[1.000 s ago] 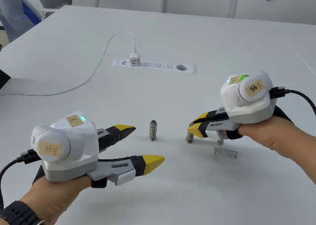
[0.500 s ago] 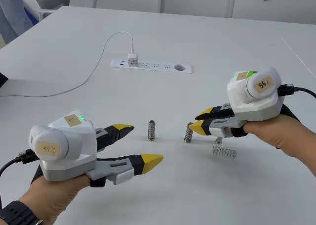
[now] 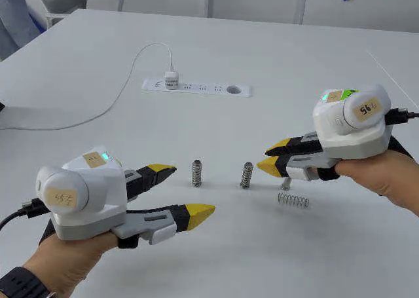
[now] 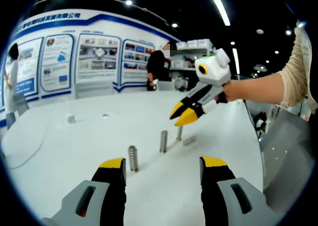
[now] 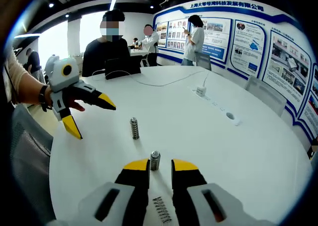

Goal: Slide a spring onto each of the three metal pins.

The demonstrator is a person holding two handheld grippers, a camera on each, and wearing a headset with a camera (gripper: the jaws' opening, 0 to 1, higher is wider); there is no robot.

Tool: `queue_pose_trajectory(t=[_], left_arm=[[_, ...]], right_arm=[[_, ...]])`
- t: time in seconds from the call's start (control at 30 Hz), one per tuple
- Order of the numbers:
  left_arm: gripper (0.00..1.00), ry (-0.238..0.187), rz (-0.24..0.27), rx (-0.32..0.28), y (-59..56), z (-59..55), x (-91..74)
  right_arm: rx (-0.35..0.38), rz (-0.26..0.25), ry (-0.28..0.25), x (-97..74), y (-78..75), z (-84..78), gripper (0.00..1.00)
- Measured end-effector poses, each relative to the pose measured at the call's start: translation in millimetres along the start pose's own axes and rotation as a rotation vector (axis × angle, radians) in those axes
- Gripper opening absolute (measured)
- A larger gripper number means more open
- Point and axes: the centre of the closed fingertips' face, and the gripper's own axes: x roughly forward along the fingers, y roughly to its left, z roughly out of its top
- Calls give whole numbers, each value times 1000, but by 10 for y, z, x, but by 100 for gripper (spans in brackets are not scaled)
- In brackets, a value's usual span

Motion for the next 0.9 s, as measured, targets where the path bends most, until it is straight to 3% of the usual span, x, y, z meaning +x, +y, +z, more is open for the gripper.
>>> queue_pose_trajectory(t=[0.37,0.9], left_arm=[[61,0,-1,3,3,9,-8],[61,3,-10,9,-35,23,7]], right_arm=[[-23,-5,16,-165,30,-127,18],[17,-28,36,-350,-46,-430,18]])
